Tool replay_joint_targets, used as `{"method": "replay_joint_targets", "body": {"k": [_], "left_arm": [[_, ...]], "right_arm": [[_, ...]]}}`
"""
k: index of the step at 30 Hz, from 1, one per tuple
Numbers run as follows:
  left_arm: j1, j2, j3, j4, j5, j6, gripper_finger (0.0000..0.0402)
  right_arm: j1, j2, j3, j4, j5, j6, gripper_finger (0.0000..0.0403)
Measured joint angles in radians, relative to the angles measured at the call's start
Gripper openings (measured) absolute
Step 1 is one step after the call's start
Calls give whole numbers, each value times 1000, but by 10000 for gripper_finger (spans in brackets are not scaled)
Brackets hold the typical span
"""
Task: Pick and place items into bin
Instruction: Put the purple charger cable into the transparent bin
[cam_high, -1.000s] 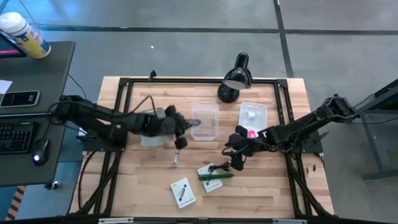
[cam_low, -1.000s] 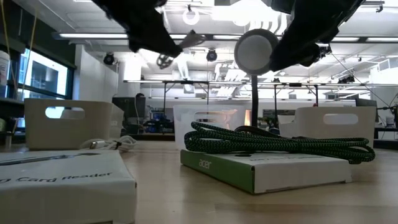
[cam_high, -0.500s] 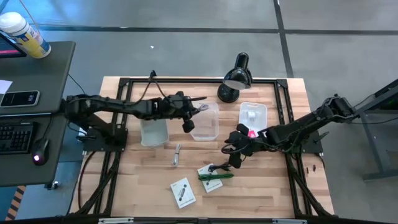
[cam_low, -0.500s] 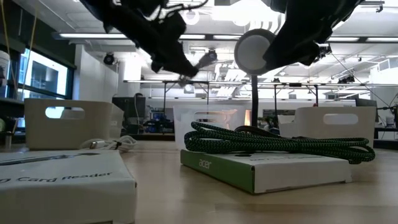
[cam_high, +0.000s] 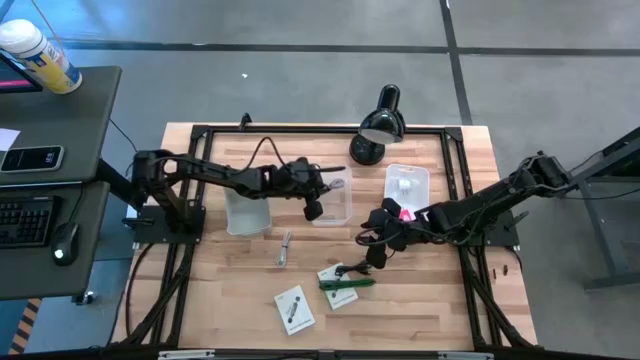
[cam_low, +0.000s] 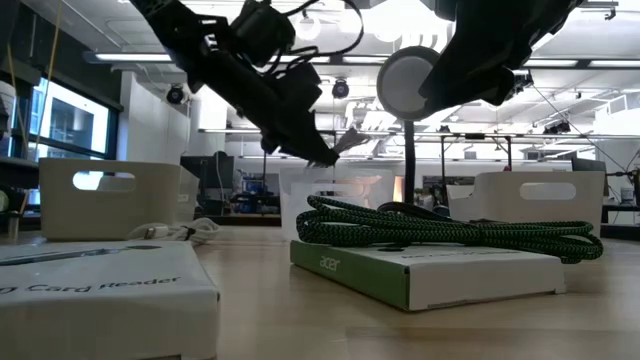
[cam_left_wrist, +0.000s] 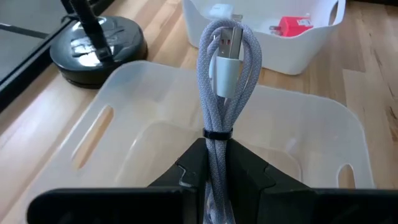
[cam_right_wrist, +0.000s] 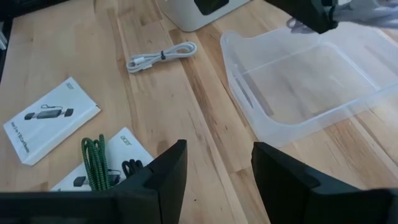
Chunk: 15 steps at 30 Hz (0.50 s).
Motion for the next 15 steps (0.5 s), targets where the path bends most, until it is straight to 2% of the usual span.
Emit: {"method": "replay_joint_targets", "body": {"k": [15], "left_arm": [[0,1,0,6,0,2,41]], "right_arm": [[0,0,0,0,0,16,169]]}}
